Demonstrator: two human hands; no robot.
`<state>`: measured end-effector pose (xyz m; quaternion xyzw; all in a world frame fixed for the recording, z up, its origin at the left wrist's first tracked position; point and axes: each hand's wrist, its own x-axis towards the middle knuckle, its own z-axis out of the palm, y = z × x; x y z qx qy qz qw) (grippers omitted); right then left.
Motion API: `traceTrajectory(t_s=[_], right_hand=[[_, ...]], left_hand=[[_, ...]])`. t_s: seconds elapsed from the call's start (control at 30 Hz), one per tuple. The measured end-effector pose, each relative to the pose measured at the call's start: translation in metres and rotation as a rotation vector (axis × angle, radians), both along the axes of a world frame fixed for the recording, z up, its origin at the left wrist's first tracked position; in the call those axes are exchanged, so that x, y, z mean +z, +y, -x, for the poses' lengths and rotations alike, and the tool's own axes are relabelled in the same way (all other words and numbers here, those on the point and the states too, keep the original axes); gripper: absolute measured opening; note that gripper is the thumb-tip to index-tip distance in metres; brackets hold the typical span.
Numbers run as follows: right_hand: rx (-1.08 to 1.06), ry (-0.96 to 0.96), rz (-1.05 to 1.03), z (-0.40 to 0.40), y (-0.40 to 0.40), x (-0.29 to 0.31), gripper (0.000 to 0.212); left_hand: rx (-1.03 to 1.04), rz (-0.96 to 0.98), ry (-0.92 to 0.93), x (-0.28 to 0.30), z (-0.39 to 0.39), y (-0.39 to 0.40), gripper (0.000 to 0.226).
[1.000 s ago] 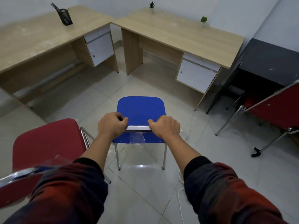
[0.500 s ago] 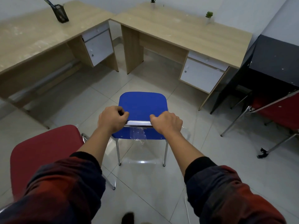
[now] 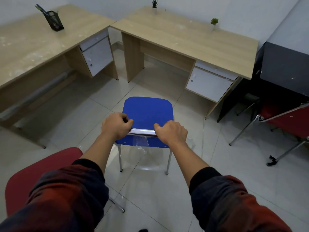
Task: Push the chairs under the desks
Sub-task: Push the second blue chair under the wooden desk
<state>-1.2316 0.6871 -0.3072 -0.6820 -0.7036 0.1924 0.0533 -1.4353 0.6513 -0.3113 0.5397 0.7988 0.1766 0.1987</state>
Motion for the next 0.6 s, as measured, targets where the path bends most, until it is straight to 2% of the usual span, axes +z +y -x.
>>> traceTrajectory(t_s=[0.27, 0.6], right_hand=[[-0.021, -0.055, 0.026, -0.015, 0.049, 0.000, 0.049], [-0.005, -0.039, -0.001, -0.021, 0.063, -0.002, 0.048]], left_hand=[[0.020, 0.013, 0.045, 0.002, -0.023, 0.032, 0.031], [-0.006, 0.046, 0.056, 0.003, -0.029, 0.048, 0.033]])
